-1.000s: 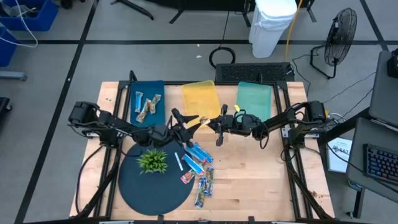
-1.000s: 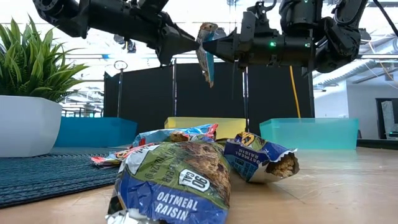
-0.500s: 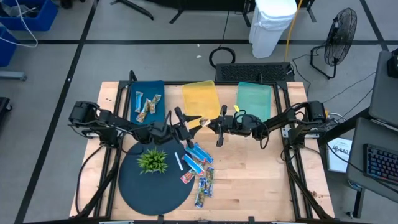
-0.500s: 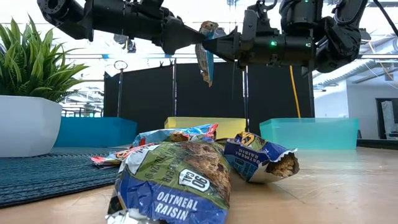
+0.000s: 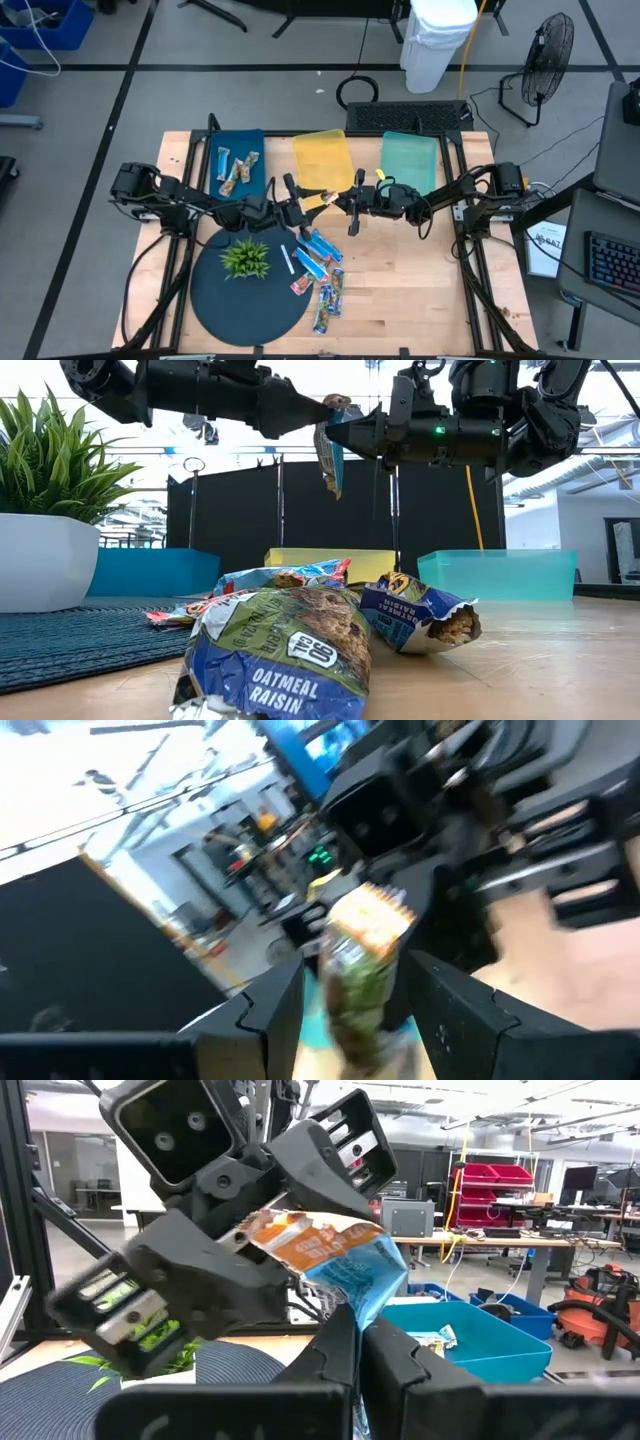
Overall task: Pick and place Granola Bars by type
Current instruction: Put the yellow granola bar into the blue bin
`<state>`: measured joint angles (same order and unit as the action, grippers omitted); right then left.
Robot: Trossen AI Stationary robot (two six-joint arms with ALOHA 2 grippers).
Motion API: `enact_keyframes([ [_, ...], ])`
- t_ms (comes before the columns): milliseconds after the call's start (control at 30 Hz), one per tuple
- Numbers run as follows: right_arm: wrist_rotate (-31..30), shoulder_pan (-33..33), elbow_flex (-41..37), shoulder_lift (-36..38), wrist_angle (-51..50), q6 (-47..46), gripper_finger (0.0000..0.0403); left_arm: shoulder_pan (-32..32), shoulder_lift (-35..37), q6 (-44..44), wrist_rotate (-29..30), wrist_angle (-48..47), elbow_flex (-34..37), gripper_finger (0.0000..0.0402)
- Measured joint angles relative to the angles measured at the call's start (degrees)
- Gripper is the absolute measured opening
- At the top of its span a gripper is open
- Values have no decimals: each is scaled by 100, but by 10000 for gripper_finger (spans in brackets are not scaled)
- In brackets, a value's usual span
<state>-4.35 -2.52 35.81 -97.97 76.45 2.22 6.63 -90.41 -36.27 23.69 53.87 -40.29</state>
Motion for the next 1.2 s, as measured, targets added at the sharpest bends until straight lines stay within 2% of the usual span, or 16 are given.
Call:
enact_keyframes([
  [133,-1,0,0,0,-1,-2,0,2,-1,164,-452,0,-1,179],
  [700,-5,0,0,0,-1,-4,0,-175,0,369,-358,20,0,174],
  [833,-6,0,0,0,-1,-4,0,-224,0,375,-370,20,0,133],
  [1000,-11,-2,-2,0,-2,-4,0,-227,0,302,-357,17,0,25],
  [1200,190,-10,-2,1,-125,24,5,-221,0,323,-212,-61,0,10],
])
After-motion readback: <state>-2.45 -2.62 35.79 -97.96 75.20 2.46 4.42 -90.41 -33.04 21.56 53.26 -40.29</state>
